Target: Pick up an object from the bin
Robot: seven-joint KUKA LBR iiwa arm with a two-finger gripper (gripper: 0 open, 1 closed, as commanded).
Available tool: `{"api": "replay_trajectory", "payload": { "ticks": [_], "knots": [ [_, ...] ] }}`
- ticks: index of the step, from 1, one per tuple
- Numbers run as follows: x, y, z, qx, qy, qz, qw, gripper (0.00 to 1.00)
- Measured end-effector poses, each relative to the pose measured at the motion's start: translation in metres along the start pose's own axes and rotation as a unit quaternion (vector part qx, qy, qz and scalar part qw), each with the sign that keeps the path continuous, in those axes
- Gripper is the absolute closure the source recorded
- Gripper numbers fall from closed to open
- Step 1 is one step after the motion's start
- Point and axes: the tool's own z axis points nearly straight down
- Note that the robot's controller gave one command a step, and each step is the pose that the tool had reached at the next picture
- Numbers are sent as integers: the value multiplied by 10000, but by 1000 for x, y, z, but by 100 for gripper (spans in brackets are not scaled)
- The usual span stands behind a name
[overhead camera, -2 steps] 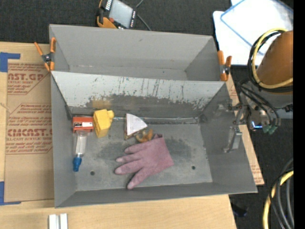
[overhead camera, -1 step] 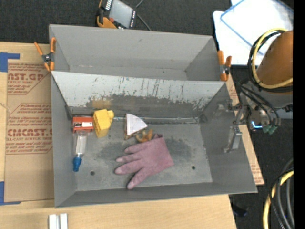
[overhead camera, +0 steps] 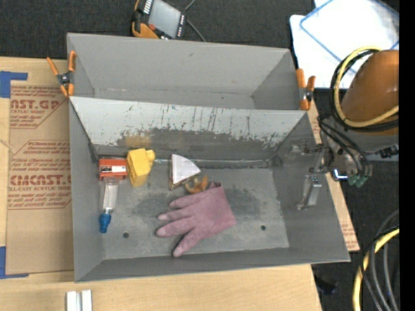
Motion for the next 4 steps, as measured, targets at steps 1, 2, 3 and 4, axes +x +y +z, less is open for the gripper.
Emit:
{"api": "replay_trajectory", "payload": {
  "ticks": [1, 2, 3, 4],
  "knots": [
    [17, -13, -14, -7, 13, 149, 9999, 0],
    [14, 36, 82, -25, 30, 196, 9998, 0],
    [24, 28, 62, 1, -31, 290, 9996, 0],
    [11, 35, 156, -30, 29, -481, 9988, 0]
  ]
}}
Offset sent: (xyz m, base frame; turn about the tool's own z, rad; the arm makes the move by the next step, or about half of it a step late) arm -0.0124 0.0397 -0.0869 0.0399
